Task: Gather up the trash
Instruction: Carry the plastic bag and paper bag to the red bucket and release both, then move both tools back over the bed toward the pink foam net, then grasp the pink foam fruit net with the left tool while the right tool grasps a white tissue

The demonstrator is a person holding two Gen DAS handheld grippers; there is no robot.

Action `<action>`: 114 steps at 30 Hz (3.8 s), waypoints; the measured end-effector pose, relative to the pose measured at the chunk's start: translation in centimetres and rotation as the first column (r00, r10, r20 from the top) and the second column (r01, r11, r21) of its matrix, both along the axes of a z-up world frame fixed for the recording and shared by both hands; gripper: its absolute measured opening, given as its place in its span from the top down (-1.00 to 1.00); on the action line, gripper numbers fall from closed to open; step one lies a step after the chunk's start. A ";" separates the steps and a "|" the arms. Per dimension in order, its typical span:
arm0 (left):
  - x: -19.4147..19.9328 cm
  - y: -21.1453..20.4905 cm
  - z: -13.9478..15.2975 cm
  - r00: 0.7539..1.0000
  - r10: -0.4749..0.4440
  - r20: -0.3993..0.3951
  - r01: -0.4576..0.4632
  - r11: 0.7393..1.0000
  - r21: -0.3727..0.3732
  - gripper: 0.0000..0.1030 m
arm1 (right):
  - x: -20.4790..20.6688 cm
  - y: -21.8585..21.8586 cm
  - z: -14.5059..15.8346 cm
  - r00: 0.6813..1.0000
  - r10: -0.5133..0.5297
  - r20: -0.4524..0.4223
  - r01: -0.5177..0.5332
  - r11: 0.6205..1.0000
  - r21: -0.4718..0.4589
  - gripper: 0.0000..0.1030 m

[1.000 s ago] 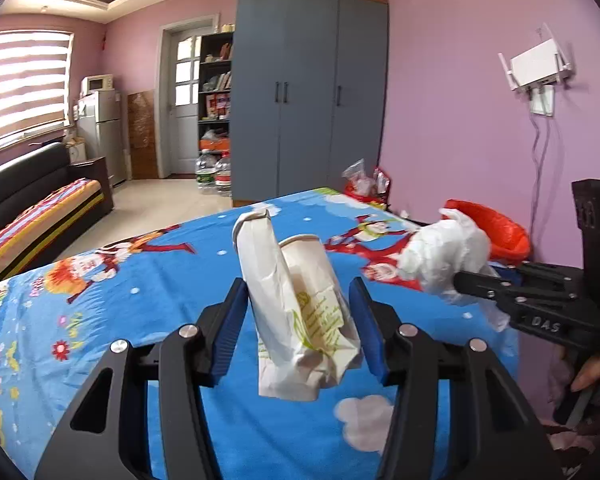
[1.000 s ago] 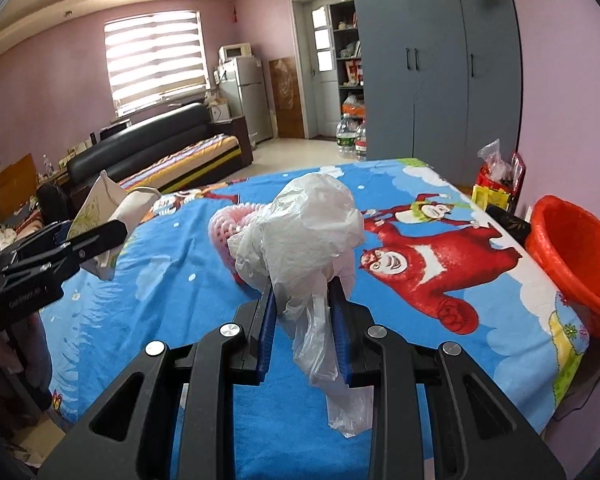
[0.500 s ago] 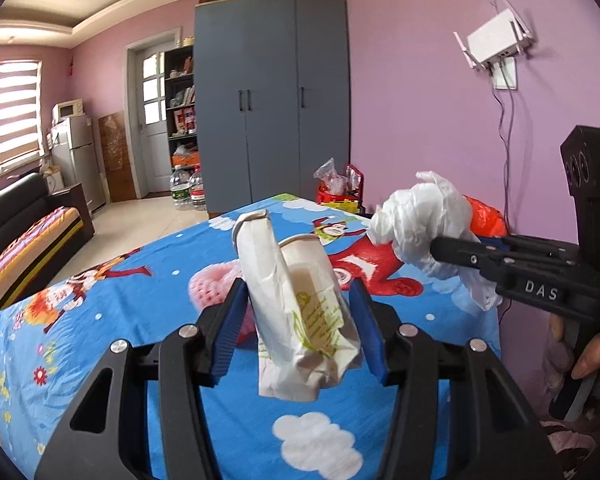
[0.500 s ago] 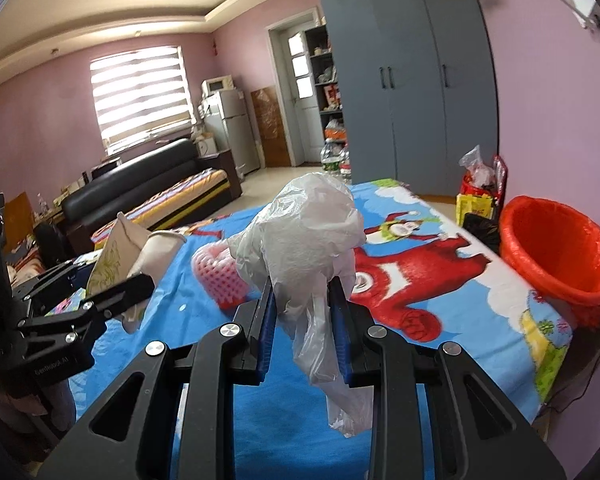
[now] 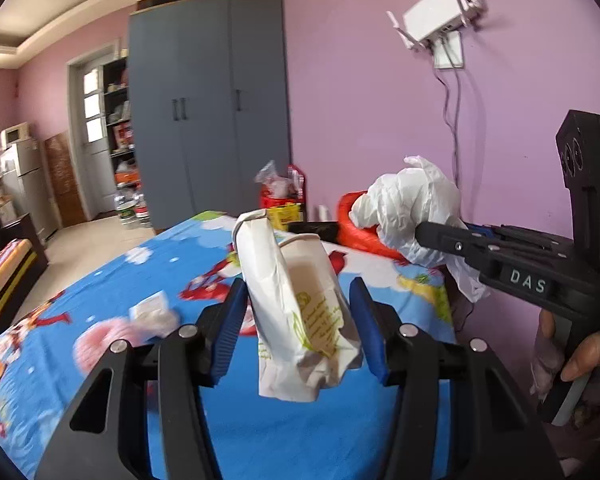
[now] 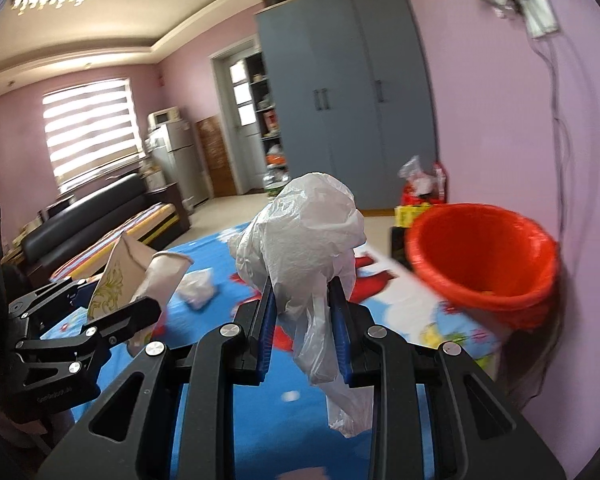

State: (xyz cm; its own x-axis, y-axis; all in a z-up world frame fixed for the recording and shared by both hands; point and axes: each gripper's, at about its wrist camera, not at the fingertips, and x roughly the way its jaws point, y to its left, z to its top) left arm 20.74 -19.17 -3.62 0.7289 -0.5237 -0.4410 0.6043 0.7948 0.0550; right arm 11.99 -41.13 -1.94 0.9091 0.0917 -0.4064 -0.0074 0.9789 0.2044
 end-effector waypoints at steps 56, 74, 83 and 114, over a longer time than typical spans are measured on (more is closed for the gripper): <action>7.5 -2.4 1.8 0.997 0.014 -0.080 -0.016 0.999 -0.033 -0.87 | 2.0 -7.6 -0.9 0.986 -0.151 -0.066 0.145 0.986 -0.077 -0.33; 3.1 18.4 -4.4 0.903 0.396 -0.166 -0.394 0.918 0.047 -0.90 | 2.6 6.7 -1.3 0.983 0.113 -0.146 -0.129 0.986 -0.105 -0.33; 6.2 17.3 -6.0 0.897 0.393 -0.204 -0.387 0.919 0.072 -0.91 | 3.9 7.6 -2.8 0.971 0.139 -0.192 -0.159 0.983 -0.091 -0.33; 9.1 22.6 -4.9 0.898 0.380 -0.223 -0.395 0.919 -0.024 0.17 | 16.5 16.7 -6.2 0.894 0.336 -0.297 -0.364 0.930 -0.042 -0.33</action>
